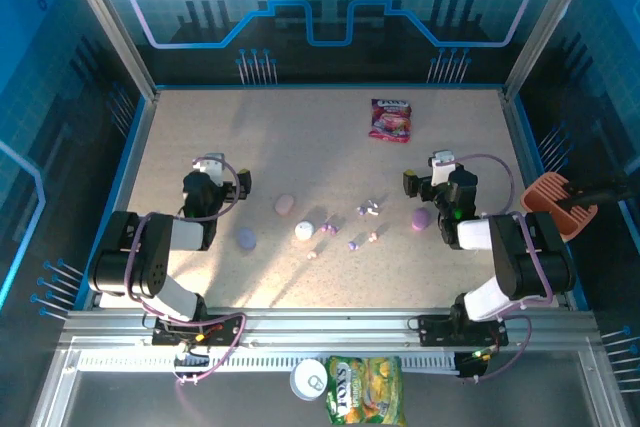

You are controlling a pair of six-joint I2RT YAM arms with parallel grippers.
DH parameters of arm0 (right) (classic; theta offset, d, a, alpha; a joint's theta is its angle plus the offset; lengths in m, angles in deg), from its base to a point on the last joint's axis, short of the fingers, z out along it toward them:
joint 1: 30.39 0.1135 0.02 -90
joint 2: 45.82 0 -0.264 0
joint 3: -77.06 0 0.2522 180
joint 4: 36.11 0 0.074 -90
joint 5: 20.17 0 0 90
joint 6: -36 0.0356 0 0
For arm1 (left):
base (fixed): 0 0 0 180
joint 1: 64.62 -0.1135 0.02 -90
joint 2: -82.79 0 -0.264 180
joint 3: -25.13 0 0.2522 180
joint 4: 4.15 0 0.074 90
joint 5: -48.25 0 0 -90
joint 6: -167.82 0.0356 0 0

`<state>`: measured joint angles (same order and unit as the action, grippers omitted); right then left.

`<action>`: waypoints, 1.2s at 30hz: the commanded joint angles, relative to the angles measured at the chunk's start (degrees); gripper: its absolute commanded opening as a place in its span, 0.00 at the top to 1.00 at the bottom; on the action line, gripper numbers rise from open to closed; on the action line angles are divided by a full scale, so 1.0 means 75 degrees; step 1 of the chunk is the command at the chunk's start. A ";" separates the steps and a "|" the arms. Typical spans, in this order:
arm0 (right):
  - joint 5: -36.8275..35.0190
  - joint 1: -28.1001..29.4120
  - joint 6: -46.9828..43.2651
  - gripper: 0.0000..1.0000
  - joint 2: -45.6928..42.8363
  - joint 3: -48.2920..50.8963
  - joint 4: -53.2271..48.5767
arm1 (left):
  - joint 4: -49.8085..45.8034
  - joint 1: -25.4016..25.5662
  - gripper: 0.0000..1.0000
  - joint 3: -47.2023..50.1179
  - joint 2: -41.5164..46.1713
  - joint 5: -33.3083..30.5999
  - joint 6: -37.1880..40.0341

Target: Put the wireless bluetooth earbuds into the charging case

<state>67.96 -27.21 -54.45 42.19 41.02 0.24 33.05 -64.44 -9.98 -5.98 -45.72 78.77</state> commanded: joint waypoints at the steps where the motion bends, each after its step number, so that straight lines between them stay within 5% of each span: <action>1: 0.0086 -0.0076 0.0024 0.00 0.0031 -0.0084 0.0104 | 0.0237 0.0044 0.01 -0.0101 -0.0038 0.0118 -0.0027; 30: 0.0135 -0.0044 -0.0030 0.00 0.0031 -0.0116 0.0034 | 0.0516 0.0066 0.01 0.0046 -0.0016 -0.0472 -0.0183; 36: -0.0006 0.0086 -0.0151 0.00 -0.0700 -0.0073 -0.0485 | 0.0065 0.0202 0.01 0.0255 0.0958 -0.0765 -0.0104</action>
<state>68.55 -27.05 -54.53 40.60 41.02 -1.73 34.25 -63.76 -8.51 -3.36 -49.33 77.89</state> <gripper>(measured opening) 0.999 0.992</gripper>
